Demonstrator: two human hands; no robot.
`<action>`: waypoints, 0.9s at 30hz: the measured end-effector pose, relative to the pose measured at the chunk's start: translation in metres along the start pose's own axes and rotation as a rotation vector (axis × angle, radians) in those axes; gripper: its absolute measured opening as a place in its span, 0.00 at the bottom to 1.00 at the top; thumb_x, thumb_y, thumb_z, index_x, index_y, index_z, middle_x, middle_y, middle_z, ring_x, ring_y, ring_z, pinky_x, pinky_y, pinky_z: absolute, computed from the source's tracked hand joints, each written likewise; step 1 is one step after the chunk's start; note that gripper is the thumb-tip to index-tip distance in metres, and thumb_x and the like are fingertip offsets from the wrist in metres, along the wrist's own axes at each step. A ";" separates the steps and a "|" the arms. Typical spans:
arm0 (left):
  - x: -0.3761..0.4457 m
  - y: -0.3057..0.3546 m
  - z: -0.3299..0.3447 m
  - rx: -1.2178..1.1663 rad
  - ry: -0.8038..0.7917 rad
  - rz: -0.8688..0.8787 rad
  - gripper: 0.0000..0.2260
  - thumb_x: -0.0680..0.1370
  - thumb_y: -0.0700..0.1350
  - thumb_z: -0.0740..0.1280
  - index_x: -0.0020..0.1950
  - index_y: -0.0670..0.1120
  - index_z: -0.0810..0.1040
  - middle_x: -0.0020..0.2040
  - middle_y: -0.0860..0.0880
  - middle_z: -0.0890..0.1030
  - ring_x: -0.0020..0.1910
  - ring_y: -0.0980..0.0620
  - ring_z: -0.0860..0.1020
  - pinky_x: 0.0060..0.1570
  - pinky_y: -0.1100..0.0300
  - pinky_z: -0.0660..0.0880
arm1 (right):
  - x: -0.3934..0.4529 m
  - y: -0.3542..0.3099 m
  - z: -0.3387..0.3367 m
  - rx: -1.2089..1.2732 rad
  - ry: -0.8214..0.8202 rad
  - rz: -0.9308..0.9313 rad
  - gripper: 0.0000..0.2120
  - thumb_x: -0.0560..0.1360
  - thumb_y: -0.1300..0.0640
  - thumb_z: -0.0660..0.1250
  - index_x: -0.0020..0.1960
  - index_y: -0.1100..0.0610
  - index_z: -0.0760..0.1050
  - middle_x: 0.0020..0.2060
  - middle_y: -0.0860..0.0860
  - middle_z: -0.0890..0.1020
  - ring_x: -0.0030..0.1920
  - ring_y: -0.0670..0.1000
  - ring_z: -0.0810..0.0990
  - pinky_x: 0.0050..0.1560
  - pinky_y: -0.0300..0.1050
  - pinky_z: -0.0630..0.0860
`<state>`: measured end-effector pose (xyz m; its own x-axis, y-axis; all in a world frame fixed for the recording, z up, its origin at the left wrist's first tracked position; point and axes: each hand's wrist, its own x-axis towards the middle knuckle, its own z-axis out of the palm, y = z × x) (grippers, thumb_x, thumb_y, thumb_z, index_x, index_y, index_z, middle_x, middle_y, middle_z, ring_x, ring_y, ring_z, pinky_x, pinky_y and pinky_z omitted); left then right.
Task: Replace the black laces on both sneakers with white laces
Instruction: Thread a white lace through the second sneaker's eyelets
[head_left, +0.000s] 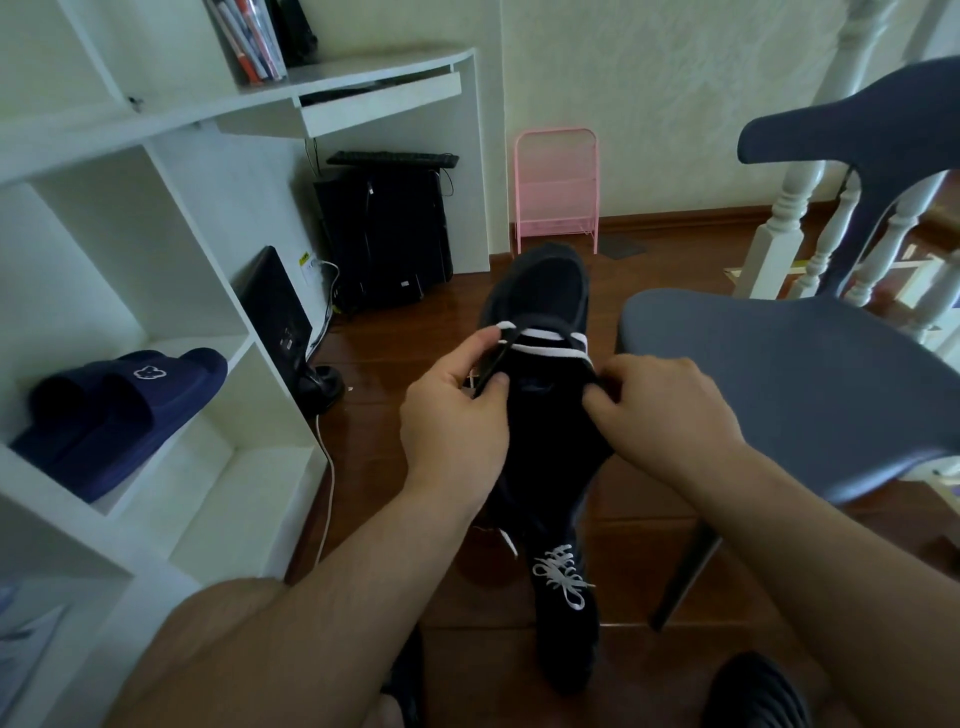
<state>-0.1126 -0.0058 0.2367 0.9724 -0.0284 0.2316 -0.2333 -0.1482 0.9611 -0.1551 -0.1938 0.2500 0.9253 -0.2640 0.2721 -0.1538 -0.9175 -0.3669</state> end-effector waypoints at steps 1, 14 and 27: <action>-0.003 0.000 0.001 0.009 -0.032 -0.004 0.23 0.80 0.41 0.72 0.62 0.71 0.81 0.57 0.61 0.86 0.57 0.61 0.83 0.60 0.53 0.82 | 0.002 0.004 0.003 0.043 -0.027 0.016 0.13 0.81 0.47 0.60 0.43 0.52 0.77 0.34 0.50 0.79 0.36 0.55 0.77 0.31 0.46 0.68; 0.020 0.048 -0.037 -1.059 -0.168 -0.447 0.04 0.75 0.40 0.70 0.49 0.44 0.82 0.40 0.47 0.84 0.47 0.48 0.87 0.60 0.47 0.82 | 0.018 0.025 0.014 0.046 0.048 0.213 0.20 0.83 0.40 0.59 0.39 0.52 0.72 0.35 0.50 0.76 0.37 0.59 0.75 0.30 0.44 0.62; 0.007 0.010 -0.009 0.493 -0.309 0.086 0.09 0.83 0.58 0.67 0.58 0.56 0.76 0.48 0.55 0.77 0.45 0.57 0.76 0.41 0.62 0.70 | 0.001 -0.002 0.011 0.080 0.305 -0.072 0.11 0.84 0.44 0.63 0.59 0.44 0.83 0.41 0.49 0.85 0.40 0.57 0.82 0.35 0.45 0.68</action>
<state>-0.1080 0.0010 0.2497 0.9242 -0.3369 0.1799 -0.3528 -0.5730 0.7397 -0.1503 -0.1891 0.2406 0.7847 -0.2870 0.5495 -0.0523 -0.9139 -0.4026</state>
